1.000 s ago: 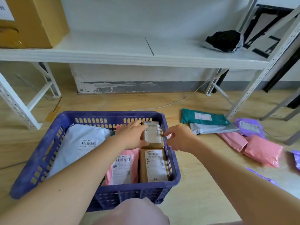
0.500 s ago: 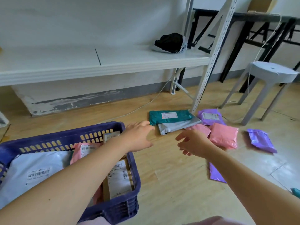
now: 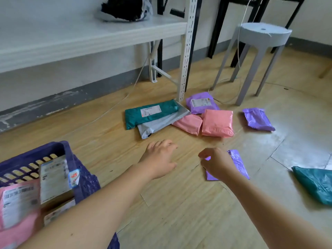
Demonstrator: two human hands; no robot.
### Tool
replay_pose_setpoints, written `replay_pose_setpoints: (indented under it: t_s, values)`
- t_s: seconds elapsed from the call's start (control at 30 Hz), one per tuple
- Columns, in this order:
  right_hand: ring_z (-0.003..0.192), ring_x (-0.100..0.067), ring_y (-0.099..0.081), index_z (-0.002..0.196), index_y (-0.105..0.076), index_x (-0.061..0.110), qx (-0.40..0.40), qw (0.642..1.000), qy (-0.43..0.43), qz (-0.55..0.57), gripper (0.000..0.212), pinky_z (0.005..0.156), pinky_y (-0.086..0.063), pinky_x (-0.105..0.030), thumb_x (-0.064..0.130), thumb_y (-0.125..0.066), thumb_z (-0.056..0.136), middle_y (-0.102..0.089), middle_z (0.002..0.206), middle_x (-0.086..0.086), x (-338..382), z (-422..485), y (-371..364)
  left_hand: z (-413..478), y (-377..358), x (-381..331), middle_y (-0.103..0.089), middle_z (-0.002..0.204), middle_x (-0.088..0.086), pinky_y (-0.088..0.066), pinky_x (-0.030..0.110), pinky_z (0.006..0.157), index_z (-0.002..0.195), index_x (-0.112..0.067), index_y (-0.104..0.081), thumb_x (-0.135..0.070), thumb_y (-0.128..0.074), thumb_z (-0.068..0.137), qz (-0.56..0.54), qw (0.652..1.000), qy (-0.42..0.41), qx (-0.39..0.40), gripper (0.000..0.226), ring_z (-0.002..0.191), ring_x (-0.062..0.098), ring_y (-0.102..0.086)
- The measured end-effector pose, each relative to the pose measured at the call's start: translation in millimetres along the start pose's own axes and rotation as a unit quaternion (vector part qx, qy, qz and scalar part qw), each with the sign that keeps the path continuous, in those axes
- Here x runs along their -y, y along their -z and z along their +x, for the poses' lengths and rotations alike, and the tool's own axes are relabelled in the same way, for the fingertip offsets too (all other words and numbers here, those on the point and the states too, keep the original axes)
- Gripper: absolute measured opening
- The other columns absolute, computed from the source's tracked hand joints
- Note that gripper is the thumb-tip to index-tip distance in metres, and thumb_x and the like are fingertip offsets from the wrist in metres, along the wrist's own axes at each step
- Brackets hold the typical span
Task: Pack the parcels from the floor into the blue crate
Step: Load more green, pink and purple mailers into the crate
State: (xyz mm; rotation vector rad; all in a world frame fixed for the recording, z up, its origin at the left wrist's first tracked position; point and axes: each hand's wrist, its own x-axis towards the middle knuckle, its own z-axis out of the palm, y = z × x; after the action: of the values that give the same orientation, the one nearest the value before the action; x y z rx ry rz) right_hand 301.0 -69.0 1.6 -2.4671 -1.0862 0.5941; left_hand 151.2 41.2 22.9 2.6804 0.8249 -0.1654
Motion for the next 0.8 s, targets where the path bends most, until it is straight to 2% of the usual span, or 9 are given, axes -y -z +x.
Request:
replay_pose_setpoints:
  t_s: [0.1, 0.23, 0.47, 0.6, 0.73, 0.8]
  values:
    - [0.106, -0.021, -0.057, 0.113, -0.066, 0.020, 0.003, 0.999, -0.031, -0.019, 0.031, 0.071, -0.034, -0.021, 0.013, -0.053, 0.085, -0.064, 0.108, 0.000, -27.4, 16.3, -14.6, 29.9, -31.5, -9.2, -0.027, 0.150, -0.003, -0.013, 0.032, 0.113, 0.142, -0.027, -0.031, -0.035, -0.052, 0.089, -0.011, 1.000, -0.007, 0.002, 0.057, 0.136, 0.016, -0.027]
    - [0.110, -0.023, -0.056, 0.115, -0.065, 0.021, 0.010, 0.997, -0.069, -0.033, 0.032, 0.082, -0.041, -0.027, 0.015, -0.053, 0.086, -0.062, 0.120, -0.005, -67.6, 39.9, -34.9, 61.5, -71.6, -14.1, -0.026, 0.151, -0.002, -0.016, 0.033, 0.112, 0.144, -0.025, -0.029, -0.034, -0.051, 0.091, -0.024, 0.999, -0.014, 0.027, 0.058, 0.137, 0.017, -0.027]
    - [0.125, -0.028, -0.045, 0.118, -0.063, 0.020, 0.063, 0.991, -0.102, -0.060, 0.033, 0.095, -0.037, -0.029, 0.016, -0.055, 0.087, -0.056, 0.124, -0.015, -107.3, 69.4, -81.0, 86.5, -120.3, 2.0, -0.018, 0.154, 0.000, -0.015, 0.036, 0.113, 0.148, -0.027, -0.018, -0.032, -0.049, 0.092, -0.038, 0.996, 0.013, 0.083, 0.065, 0.139, 0.020, -0.022]
    - [0.135, -0.029, -0.032, 0.129, -0.055, 0.023, 0.124, 0.982, -0.114, -0.080, 0.047, 0.101, -0.034, -0.029, 0.015, -0.056, 0.083, -0.047, 0.135, -0.017, -118.7, 77.7, -108.8, 94.5, -138.7, 4.9, -0.014, 0.155, 0.000, -0.014, 0.037, 0.114, 0.149, -0.030, -0.015, -0.030, -0.048, 0.092, -0.048, 0.993, 0.013, 0.110, 0.065, 0.140, 0.022, -0.020]
    - [0.127, -0.027, -0.042, 0.137, -0.046, 0.026, 0.185, 0.971, -0.121, -0.090, 0.057, 0.103, -0.035, -0.029, 0.018, -0.058, 0.083, -0.038, 0.135, -0.012, -123.1, 79.9, -123.5, 94.8, -152.4, 12.2, -0.012, 0.156, 0.001, -0.012, 0.039, 0.115, 0.149, -0.029, -0.012, -0.031, -0.048, 0.093, -0.050, 0.990, 0.016, 0.133, 0.067, 0.142, 0.021, -0.016]
    - [0.133, -0.024, -0.034, 0.139, -0.043, 0.026, 0.191, 0.970, -0.121, -0.091, 0.057, 0.106, -0.030, -0.029, 0.020, -0.058, 0.084, -0.037, 0.139, -0.012, -123.9, 82.3, -127.8, 94.4, -156.8, 16.3, -0.010, 0.157, 0.000, -0.012, 0.040, 0.115, 0.149, -0.029, -0.010, -0.031, -0.048, 0.093, -0.055, 0.989, 0.018, 0.138, 0.068, 0.143, 0.021, -0.014]
